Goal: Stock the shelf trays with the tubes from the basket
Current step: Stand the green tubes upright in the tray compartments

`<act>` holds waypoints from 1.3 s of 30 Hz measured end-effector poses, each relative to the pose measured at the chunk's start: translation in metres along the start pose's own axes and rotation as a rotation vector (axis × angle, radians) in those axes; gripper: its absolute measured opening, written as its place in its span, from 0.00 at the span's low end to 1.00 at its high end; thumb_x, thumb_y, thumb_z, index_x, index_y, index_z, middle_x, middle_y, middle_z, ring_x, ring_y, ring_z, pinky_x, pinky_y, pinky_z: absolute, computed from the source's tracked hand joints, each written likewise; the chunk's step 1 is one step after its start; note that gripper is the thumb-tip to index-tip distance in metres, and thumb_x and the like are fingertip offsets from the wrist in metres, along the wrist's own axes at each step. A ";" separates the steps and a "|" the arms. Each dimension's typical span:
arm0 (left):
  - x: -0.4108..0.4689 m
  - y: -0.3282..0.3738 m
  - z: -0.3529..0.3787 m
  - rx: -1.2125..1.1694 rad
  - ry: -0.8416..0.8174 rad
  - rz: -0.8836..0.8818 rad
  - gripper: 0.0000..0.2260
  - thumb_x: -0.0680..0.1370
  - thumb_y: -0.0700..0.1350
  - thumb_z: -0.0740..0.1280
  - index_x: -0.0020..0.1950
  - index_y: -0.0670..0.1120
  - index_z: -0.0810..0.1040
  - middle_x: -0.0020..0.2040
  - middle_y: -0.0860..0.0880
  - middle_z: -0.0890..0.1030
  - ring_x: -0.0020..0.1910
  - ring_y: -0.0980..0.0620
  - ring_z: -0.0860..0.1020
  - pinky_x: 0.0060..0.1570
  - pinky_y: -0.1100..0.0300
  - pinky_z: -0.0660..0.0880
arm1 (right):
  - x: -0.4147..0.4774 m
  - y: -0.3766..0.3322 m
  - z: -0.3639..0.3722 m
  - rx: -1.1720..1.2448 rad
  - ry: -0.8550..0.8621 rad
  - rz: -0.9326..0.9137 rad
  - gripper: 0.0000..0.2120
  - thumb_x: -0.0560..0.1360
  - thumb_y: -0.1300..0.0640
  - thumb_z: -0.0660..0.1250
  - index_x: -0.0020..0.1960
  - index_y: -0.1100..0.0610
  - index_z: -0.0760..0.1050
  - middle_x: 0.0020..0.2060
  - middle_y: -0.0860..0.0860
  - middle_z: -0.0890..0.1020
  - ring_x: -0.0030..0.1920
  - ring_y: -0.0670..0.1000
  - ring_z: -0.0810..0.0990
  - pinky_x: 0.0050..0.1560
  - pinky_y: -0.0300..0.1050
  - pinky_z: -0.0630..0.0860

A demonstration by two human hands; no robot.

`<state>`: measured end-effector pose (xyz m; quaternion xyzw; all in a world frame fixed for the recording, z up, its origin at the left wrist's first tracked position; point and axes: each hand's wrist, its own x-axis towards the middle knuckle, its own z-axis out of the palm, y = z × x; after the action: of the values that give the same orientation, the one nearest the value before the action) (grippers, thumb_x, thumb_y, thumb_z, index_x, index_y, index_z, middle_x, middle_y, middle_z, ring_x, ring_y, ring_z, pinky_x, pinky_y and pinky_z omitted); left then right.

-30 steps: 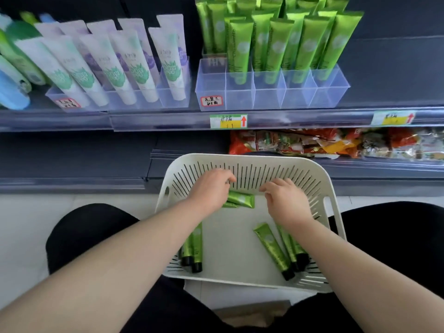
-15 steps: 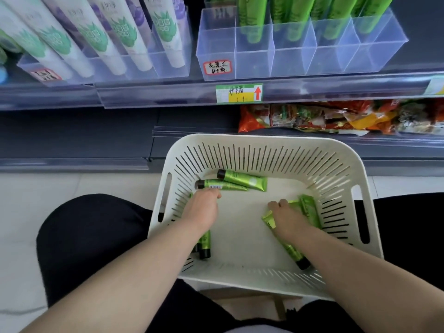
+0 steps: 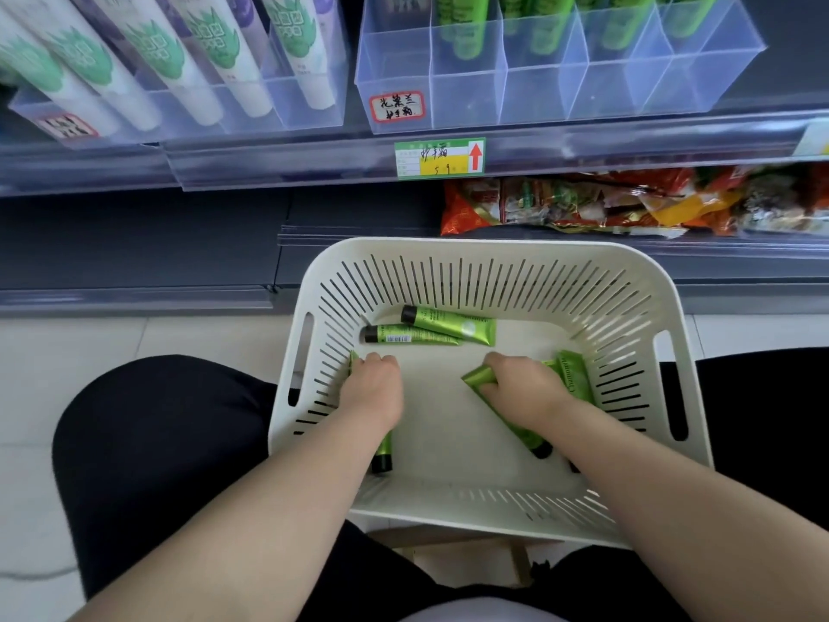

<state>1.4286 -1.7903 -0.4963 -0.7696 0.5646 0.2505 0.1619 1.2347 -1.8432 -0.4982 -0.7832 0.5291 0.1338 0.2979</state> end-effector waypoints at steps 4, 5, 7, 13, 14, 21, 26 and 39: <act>0.002 0.001 0.005 -0.098 -0.017 0.034 0.21 0.73 0.31 0.62 0.65 0.42 0.72 0.61 0.45 0.73 0.60 0.46 0.72 0.58 0.54 0.74 | 0.000 -0.003 -0.009 0.055 0.074 -0.017 0.15 0.77 0.52 0.61 0.62 0.52 0.70 0.49 0.55 0.81 0.48 0.58 0.79 0.42 0.48 0.77; 0.002 0.004 0.007 -0.190 -0.041 0.071 0.21 0.74 0.31 0.62 0.65 0.43 0.72 0.60 0.46 0.74 0.59 0.48 0.73 0.58 0.56 0.73 | 0.000 -0.003 -0.010 0.063 0.081 -0.019 0.16 0.77 0.52 0.62 0.64 0.52 0.69 0.49 0.55 0.81 0.49 0.58 0.79 0.42 0.48 0.76; -0.001 0.011 0.010 -0.369 -0.098 0.143 0.18 0.76 0.32 0.61 0.65 0.45 0.74 0.56 0.50 0.76 0.57 0.51 0.75 0.54 0.62 0.71 | 0.000 -0.004 -0.010 0.078 0.088 -0.016 0.17 0.77 0.51 0.62 0.65 0.51 0.69 0.50 0.55 0.81 0.49 0.58 0.79 0.43 0.47 0.76; 0.008 0.002 -0.001 -0.348 0.300 0.125 0.20 0.75 0.30 0.62 0.65 0.45 0.75 0.60 0.47 0.76 0.55 0.49 0.77 0.53 0.57 0.75 | 0.003 -0.006 -0.009 0.080 0.107 -0.032 0.17 0.77 0.51 0.62 0.65 0.51 0.69 0.50 0.54 0.81 0.50 0.57 0.79 0.44 0.48 0.76; 0.010 -0.001 -0.004 -0.323 0.311 0.098 0.21 0.74 0.30 0.62 0.65 0.44 0.75 0.59 0.46 0.76 0.53 0.48 0.77 0.50 0.57 0.74 | 0.003 -0.006 -0.009 0.077 0.112 -0.036 0.16 0.77 0.51 0.62 0.64 0.51 0.69 0.50 0.54 0.81 0.50 0.57 0.79 0.44 0.48 0.76; 0.011 -0.012 0.004 -0.183 0.007 -0.064 0.13 0.77 0.39 0.67 0.61 0.42 0.73 0.53 0.45 0.80 0.50 0.46 0.78 0.43 0.58 0.72 | 0.004 -0.009 -0.005 0.085 0.125 -0.049 0.14 0.77 0.51 0.61 0.62 0.51 0.69 0.49 0.54 0.81 0.51 0.58 0.78 0.42 0.48 0.74; 0.012 -0.003 0.006 -0.098 -0.017 0.080 0.25 0.71 0.49 0.75 0.63 0.43 0.70 0.57 0.45 0.74 0.56 0.45 0.75 0.50 0.54 0.73 | 0.004 -0.008 -0.007 0.097 0.143 -0.041 0.15 0.77 0.50 0.62 0.63 0.51 0.69 0.49 0.53 0.81 0.49 0.56 0.79 0.40 0.46 0.73; 0.018 0.012 -0.002 -0.325 0.021 0.146 0.04 0.75 0.40 0.64 0.46 0.48 0.72 0.41 0.50 0.75 0.44 0.46 0.77 0.38 0.58 0.70 | -0.002 -0.003 -0.021 0.141 0.274 -0.029 0.12 0.77 0.52 0.62 0.60 0.52 0.69 0.43 0.52 0.80 0.42 0.56 0.77 0.36 0.46 0.72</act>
<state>1.4219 -1.8097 -0.5044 -0.7454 0.5726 0.3413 0.0108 1.2343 -1.8537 -0.4794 -0.7789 0.5614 -0.0161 0.2790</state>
